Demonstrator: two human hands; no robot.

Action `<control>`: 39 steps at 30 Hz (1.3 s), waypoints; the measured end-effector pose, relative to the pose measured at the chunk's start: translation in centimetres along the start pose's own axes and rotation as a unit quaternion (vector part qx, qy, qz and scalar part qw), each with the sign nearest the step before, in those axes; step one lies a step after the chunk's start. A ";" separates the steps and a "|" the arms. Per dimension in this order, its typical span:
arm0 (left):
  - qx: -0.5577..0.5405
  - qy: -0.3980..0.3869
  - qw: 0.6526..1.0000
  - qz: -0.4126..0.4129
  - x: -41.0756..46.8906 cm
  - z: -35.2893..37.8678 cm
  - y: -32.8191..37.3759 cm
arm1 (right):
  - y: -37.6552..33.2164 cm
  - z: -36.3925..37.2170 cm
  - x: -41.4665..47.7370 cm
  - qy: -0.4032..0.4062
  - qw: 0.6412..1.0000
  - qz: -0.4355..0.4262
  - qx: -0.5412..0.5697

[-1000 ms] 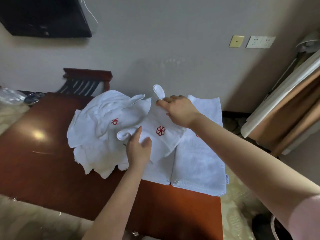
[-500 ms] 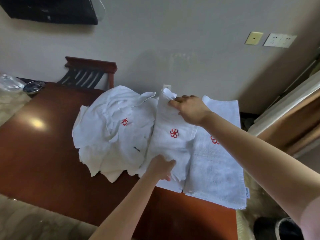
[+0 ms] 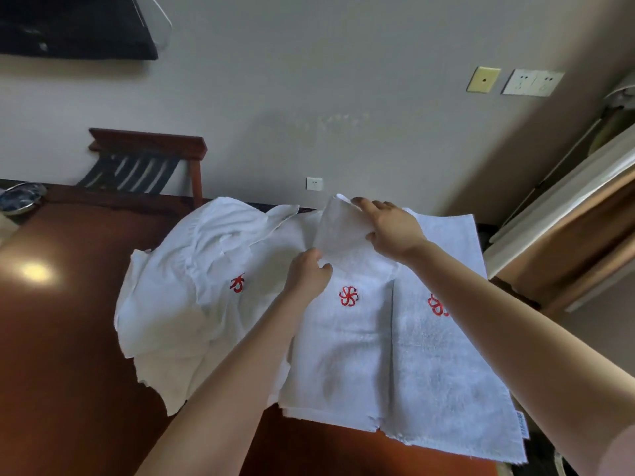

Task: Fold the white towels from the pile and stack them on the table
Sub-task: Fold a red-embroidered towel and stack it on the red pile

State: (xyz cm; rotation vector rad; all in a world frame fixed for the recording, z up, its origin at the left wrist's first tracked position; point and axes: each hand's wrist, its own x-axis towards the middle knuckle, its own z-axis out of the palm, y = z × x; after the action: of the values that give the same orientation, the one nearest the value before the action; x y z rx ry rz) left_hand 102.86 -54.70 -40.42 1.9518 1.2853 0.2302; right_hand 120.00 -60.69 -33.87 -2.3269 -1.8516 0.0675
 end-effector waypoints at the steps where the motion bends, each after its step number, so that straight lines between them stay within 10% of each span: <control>1: 0.001 -0.013 1.000 0.018 1.1 0.3 -0.1 | 0.2 0.3 0.4 -0.003 1.000 0.005 0.003; 13: 0.207 -0.022 0.959 0.194 8.4 2.4 -6.5 | 2.4 2.9 2.9 0.007 0.998 0.055 -0.004; 22: 0.358 -0.050 0.929 0.080 10.4 0.4 -8.3 | 2.7 3.6 3.0 0.012 0.999 0.049 0.012; 29: -0.080 0.018 0.995 0.065 10.3 0.2 -2.3 | 2.9 3.7 3.7 0.021 0.999 0.003 0.029; 33: -0.384 -0.115 0.914 -0.056 11.9 0.6 1.7 | 3.4 3.7 4.1 0.025 0.999 -0.013 0.035; 39: -0.340 -0.055 0.935 -0.083 14.9 1.2 0.9 | 5.5 4.6 5.8 0.008 0.992 0.110 0.062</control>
State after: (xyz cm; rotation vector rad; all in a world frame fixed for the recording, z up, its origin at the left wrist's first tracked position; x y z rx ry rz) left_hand 111.22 -42.93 -44.38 1.2419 1.0959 0.4114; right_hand 125.99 -55.75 -38.88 -2.4262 -1.5289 0.1835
